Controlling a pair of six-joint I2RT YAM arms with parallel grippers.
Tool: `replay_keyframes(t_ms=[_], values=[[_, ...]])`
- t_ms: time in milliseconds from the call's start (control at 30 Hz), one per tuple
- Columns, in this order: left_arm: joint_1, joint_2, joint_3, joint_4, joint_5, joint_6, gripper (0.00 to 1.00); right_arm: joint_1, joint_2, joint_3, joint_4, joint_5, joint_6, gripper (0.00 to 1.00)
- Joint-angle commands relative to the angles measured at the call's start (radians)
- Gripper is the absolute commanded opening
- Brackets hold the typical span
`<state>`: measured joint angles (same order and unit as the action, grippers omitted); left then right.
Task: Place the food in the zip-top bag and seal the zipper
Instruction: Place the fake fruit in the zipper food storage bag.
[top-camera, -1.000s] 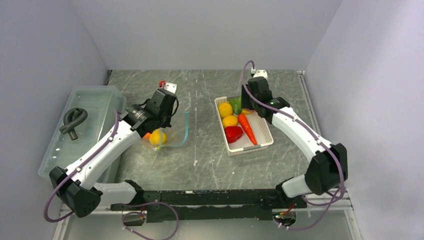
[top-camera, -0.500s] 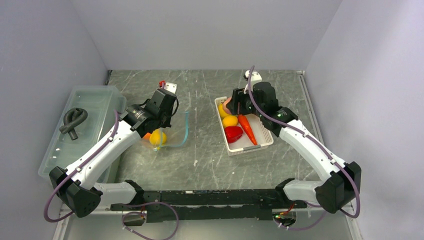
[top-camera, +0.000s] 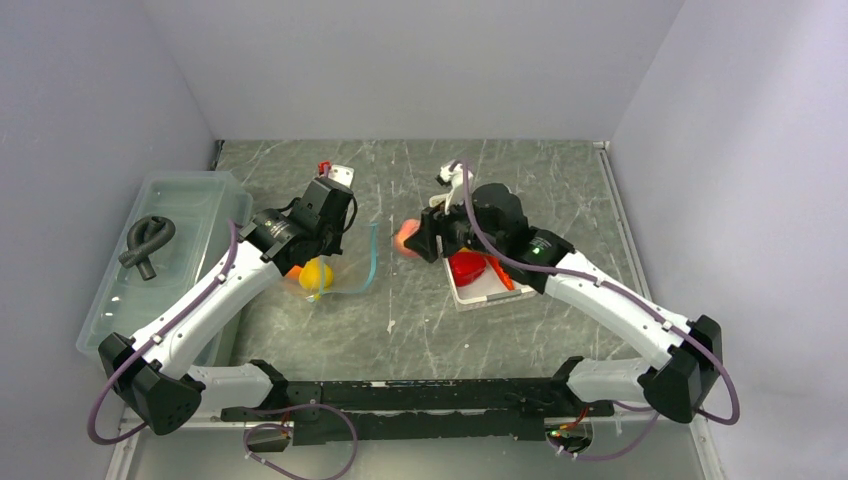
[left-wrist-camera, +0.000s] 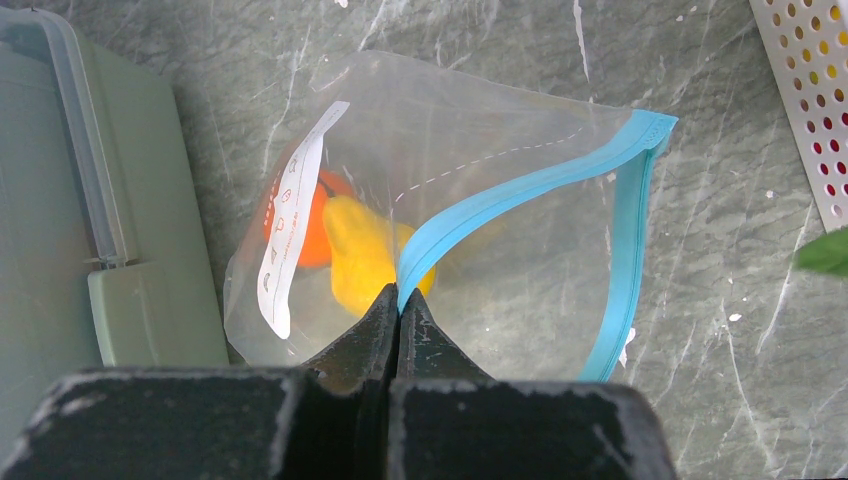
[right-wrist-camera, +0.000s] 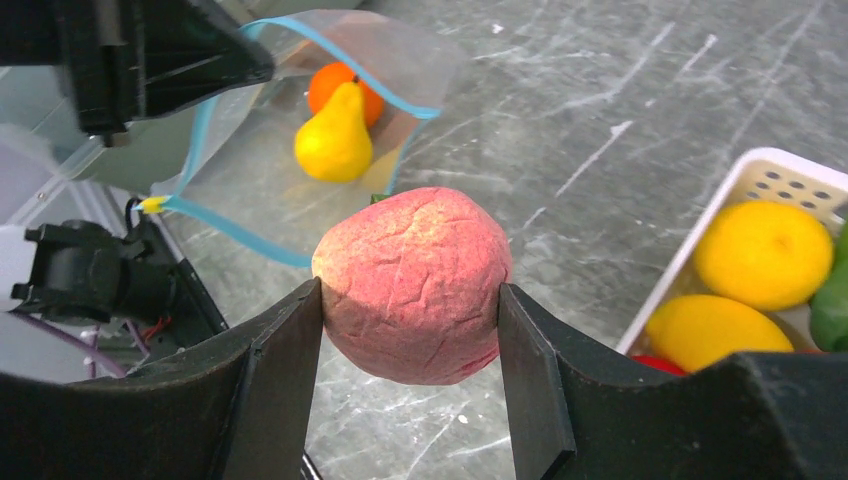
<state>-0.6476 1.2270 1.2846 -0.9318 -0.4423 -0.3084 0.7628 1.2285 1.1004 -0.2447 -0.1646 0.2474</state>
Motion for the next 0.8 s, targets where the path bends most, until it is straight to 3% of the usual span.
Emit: replay_keyframes(t_ms=[0, 367, 767], values=[[0.003, -0.02, 0.0, 0.024, -0.01, 0.005, 0.0, 0.051, 0.019, 0.052, 0.087, -0.03, -0.025, 0.38], [0.003, -0.021, -0.001, 0.025, -0.008, 0.005, 0.0, 0.152, 0.149, 0.129, 0.135, -0.029, -0.025, 0.38], [0.003, -0.024, -0.001, 0.03, -0.002, 0.006, 0.0, 0.182, 0.296, 0.2, 0.198, 0.011, 0.011, 0.39]])
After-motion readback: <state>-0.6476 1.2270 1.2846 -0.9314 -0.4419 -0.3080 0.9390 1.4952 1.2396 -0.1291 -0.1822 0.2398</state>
